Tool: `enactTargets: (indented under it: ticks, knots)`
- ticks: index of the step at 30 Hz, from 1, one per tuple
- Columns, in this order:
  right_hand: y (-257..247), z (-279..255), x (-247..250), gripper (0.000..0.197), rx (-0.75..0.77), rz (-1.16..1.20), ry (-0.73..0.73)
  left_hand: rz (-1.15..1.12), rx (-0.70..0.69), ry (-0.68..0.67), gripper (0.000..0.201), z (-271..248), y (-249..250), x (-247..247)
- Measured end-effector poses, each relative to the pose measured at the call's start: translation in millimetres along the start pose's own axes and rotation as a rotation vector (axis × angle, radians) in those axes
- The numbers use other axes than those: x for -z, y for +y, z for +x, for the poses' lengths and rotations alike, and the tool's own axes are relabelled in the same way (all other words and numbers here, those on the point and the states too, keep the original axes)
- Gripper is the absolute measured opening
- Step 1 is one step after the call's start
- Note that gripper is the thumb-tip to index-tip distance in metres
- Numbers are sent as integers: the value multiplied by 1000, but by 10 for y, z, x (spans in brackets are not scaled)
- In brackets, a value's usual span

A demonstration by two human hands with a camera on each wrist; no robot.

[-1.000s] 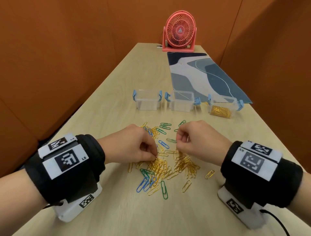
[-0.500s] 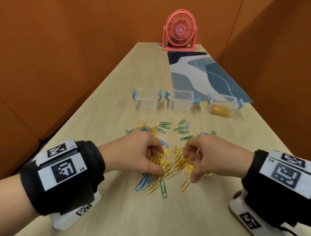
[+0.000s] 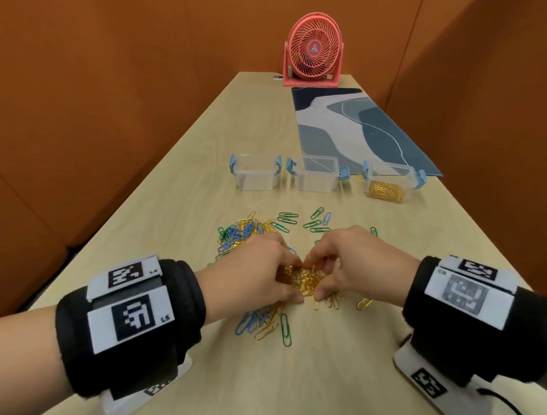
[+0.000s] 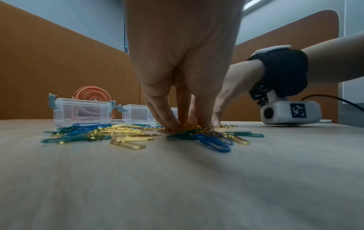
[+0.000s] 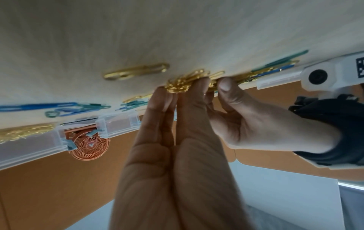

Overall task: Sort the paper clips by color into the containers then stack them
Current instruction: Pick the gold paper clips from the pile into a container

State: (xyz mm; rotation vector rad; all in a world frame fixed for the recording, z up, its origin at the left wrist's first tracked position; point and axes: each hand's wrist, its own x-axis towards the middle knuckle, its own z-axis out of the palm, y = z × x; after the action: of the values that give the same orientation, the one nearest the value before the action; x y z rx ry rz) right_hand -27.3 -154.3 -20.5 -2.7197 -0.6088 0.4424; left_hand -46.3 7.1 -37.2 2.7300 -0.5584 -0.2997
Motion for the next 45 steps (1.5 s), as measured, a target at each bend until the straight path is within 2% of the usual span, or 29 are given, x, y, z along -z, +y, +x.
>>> enactTargets:
  ticks: [7, 11, 16, 19, 23, 27, 31, 38, 45]
  knots:
    - [26, 7, 20, 27, 69, 26, -11, 5, -16, 20, 28, 42, 25, 19]
    - [34, -9, 24, 20, 163, -122, -31, -101, 9, 37, 22, 45, 49, 60]
    - [28, 22, -13, 22, 230, -328, -19, -282, 115, 38, 19, 145, 17, 110]
    - [43, 33, 36, 24, 228, -271, 24, -429, 199, 28, 18, 219, -15, 152]
    - [191, 29, 178, 21, 133, 31, 126, -584, 263, -16, 18, 319, -31, 291]
    - [401, 0, 397, 9, 5, 307, 136, -684, 275, -74, 17, 484, -13, 505]
    - [688, -25, 706, 13, -99, 326, 192, -758, 232, -98, 16, 763, 139, 716]
    - [1246, 53, 1189, 16, -255, 408, 437, -804, 85, 14, 16, 1572, 608, 869]
    - [1534, 436, 1226, 16, -331, 331, 394, -778, 17, 81, 15, 2251, 889, 656]
